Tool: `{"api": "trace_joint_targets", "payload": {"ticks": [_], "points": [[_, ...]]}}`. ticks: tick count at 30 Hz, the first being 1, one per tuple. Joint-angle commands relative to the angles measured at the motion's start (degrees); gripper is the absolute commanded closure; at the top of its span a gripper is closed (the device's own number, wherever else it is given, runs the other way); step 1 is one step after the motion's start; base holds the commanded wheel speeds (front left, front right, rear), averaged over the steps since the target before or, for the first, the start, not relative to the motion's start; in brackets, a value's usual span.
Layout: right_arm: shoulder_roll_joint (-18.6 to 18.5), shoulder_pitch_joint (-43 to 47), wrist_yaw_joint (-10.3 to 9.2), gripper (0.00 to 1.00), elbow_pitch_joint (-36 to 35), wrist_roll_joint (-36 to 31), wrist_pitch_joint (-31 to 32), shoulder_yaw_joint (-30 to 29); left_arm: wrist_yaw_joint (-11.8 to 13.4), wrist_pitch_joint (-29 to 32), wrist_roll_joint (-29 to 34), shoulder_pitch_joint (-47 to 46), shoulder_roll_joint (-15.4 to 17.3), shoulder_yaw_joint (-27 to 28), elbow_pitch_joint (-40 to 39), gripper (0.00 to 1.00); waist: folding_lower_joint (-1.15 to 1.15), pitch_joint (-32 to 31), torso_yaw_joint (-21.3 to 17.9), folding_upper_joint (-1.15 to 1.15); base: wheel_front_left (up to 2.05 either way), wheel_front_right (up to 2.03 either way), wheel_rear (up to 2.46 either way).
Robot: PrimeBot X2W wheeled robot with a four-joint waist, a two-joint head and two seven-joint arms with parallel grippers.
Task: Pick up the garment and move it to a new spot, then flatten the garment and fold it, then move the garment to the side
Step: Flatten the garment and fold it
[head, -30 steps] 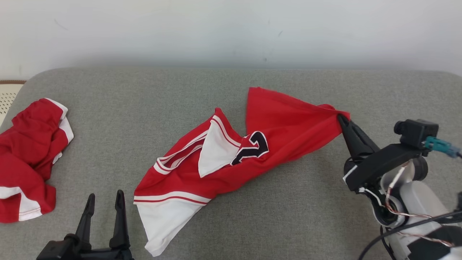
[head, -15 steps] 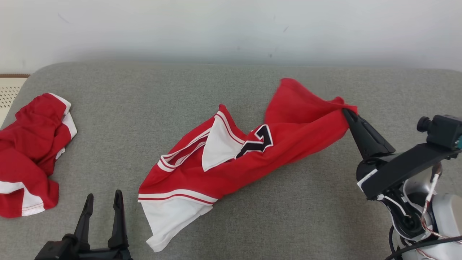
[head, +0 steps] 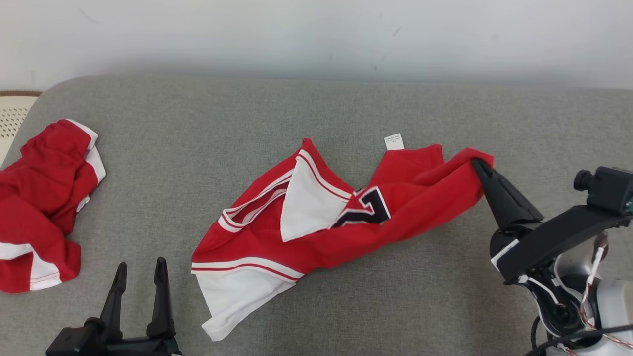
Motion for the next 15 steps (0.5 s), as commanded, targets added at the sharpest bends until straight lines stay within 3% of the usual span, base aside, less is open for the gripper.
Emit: {"api": "trace_joint_targets", "payload": {"ticks": [1, 5, 15], "points": [[0.29, -0.35, 0.00, 1.00, 0.85, -0.13, 0.15, -0.06, 0.08, -0.22, 0.03, -0.52, 0.02, 0.06, 0.03, 0.00, 0.00, 0.41, 0.14, 0.00, 0.00, 0.00, 0.00], [1.26, -3.40, 0.00, 1.00, 5.00, 1.13, -0.65, 0.20, 0.00, -0.22, 0.02, -0.89, 0.02, -0.06, -0.01, 0.00, 0.00, 1.12, 0.33, 0.00, 0.00, 0.00, 0.00], [2.38, -17.49, 0.00, 1.00, 28.02, -1.91, -4.89, 5.04, -0.25, -0.23, -0.44, -2.74, 0.02, -1.45, 0.43, 0.00, 0.00, 2.68, 2.14, 0.00, 0.00, 0.00, 0.00]]}}
